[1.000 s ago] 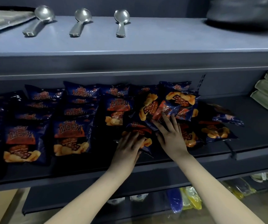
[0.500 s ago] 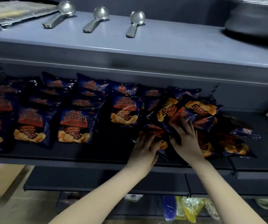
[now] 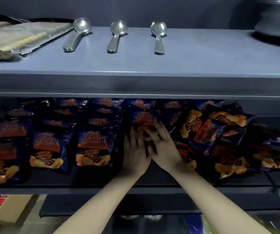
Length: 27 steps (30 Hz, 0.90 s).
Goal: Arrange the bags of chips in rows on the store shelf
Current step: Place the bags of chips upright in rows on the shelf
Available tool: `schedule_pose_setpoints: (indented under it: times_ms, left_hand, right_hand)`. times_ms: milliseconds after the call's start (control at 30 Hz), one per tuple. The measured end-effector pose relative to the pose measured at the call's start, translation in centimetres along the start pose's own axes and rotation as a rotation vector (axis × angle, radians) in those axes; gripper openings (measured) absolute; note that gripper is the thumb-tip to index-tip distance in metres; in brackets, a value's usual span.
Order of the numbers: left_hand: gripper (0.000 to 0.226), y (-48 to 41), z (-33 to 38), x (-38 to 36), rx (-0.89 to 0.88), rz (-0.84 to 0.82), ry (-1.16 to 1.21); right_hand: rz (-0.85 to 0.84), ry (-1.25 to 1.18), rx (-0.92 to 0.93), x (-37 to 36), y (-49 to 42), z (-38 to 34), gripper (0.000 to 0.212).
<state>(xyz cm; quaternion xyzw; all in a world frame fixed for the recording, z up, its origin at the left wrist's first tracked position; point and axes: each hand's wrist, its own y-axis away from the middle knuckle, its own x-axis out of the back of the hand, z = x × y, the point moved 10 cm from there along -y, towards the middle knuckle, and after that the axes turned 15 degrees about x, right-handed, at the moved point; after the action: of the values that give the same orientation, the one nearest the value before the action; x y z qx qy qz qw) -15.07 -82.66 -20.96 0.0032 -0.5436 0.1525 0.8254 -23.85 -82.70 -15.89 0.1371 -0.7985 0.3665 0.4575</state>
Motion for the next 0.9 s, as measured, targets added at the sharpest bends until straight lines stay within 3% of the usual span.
schedule_pose_setpoints:
  times_ms: [100,300,433,633,900]
  left_hand:
    - [0.071,-0.7,-1.3,-3.6,0.042,-0.13,-0.132]
    - [0.077,0.3,-0.5,-2.7,-0.025,-0.128,-0.029]
    - [0.073,0.4,-0.2,-2.6,-0.072,-0.122,-0.019]
    - [0.065,0.4,-0.4,-2.0,-0.042,-0.117,0.075]
    - [0.065,0.5,-0.4,-1.9,-0.018,-0.13,0.056]
  right_hand:
    - [-0.118,0.104,-0.013,-3.0,0.1,0.7,0.052]
    - [-0.194,0.203,-0.05,-3.3,0.2,2.2,0.053]
    - [-0.133,0.172,-0.1,-2.6,0.7,3.0,0.051]
    - [-0.044,-0.002,-0.226,-1.7,0.4,3.9,0.068]
    - [0.071,-0.215,-0.429,-0.1,-0.7,5.5,0.075]
